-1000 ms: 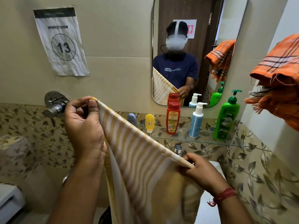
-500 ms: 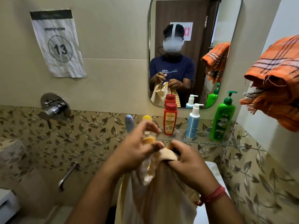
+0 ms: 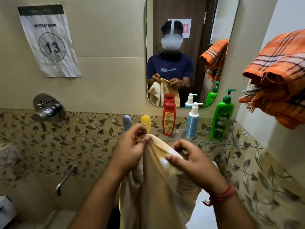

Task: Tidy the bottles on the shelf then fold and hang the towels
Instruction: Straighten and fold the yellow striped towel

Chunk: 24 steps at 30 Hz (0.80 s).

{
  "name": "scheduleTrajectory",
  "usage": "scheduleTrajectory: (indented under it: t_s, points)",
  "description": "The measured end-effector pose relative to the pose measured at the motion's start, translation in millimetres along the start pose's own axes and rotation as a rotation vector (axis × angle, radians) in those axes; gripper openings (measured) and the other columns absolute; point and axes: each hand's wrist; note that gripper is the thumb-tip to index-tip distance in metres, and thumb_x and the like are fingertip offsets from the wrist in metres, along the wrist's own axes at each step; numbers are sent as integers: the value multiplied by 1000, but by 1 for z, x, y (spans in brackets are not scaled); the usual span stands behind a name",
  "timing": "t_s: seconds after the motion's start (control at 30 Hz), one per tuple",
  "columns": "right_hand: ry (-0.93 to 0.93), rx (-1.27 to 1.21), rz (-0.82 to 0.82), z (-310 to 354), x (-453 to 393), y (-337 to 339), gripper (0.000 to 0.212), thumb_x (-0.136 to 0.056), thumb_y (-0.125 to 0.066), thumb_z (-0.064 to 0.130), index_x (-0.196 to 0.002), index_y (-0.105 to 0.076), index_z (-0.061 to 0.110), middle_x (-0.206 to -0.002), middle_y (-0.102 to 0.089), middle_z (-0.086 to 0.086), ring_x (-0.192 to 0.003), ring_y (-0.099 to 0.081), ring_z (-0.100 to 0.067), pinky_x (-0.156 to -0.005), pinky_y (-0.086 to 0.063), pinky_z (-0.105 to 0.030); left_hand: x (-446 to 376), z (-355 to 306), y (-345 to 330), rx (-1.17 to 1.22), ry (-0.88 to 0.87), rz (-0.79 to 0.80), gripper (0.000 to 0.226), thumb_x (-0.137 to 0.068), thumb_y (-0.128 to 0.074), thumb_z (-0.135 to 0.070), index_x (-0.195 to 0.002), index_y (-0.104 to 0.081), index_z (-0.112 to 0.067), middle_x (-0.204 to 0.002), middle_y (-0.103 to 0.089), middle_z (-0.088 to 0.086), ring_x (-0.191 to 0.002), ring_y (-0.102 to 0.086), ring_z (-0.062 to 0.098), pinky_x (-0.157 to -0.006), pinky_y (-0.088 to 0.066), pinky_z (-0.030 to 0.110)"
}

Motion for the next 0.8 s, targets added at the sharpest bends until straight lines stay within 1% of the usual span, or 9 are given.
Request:
scheduleTrajectory:
  t_s: [0.07, 0.17, 0.27, 0.33, 0.4, 0.5, 0.57, 0.67, 0.8]
  points:
    - [-92, -55, 41, -12, 5, 14, 23, -86, -67, 44, -83, -66, 21, -78, -65, 3, -73, -60, -7, -67, -48, -28, -8, 13, 10, 16, 62, -252, 24, -95, -64, -15, -84, -57, -35, -80, -63, -17, -80, -61, 5, -72, -52, 31]
    - [-140, 60, 102, -30, 12, 28, 22, -89, -66, 37, -79, -69, 18, -70, -63, 6, -64, -56, 0, -59, -43, -21, -18, 29, 30, 55, 118, -509, 16, -96, -62, -12, -87, -56, -24, -82, -61, -10, -80, -59, 14, -80, -52, 37]
    - [-139, 160, 99, -47, 11, 35, 17, -94, -63, 27, -78, -67, 22, -72, -63, 2, -66, -56, -2, -61, -42, -26, -21, 35, 40, 52, 131, -635, 8, -96, -62, -11, -93, -57, -17, -88, -60, -7, -85, -58, 15, -77, -49, 21]
    - [-123, -23, 79, -50, 11, 36, 13, -94, -62, 23, -85, -68, 16, -76, -65, -3, -73, -60, -11, -66, -45, -29, -21, 39, 41, 64, 147, -685, 7, -96, -61, -12, -95, -56, -17, -91, -60, -3, -86, -57, 16, -77, -47, 20]
    - [-104, -370, 37, -50, 13, 34, 17, -91, -64, 22, -93, -67, 5, -82, -66, -7, -79, -62, -16, -70, -50, -28, -23, 44, 40, 92, 183, -746, 9, -97, -61, -13, -94, -55, -20, -94, -60, -2, -86, -56, 15, -79, -48, 27]
    - [-98, -533, 80, -54, 14, 29, 25, -80, -77, 36, -87, -70, 13, -81, -66, -5, -76, -62, -14, -66, -50, -25, -25, 47, 43, 187, 222, -858, 16, -97, -60, -14, -89, -54, -26, -91, -58, -5, -82, -56, 10, -79, -49, 23]
    - [-91, -291, 145, -64, 14, 25, 20, -79, -74, 37, -75, -69, 18, -70, -60, 5, -66, -56, -7, -58, -42, -21, -28, 44, 50, 248, 266, -946, 24, -97, -60, -15, -84, -51, -34, -87, -58, -11, -79, -56, 6, -76, -49, 18]
    - [-129, 106, 235, -92, 16, 19, 34, -85, -70, 45, -61, -59, 23, -60, -47, 9, -56, -43, -1, -55, -32, -25, -32, 43, 60, 287, 258, -1031, 24, -96, -60, -15, -85, -51, -34, -86, -57, -11, -78, -56, 5, -76, -49, 16]
    - [-142, 459, 196, -119, 12, 8, 48, -80, -51, 66, -58, -48, 24, -69, -49, 5, -63, -49, -8, -63, -40, -35, -31, 40, 54, 270, 270, -1014, 10, -98, -58, -13, -100, -54, -22, -90, -58, -11, -78, -56, -1, -66, -47, 6]
Point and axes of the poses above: each hand's wrist, its own x-axis away from the middle knuckle, its own y-axis out of the back of the hand, z = x × y
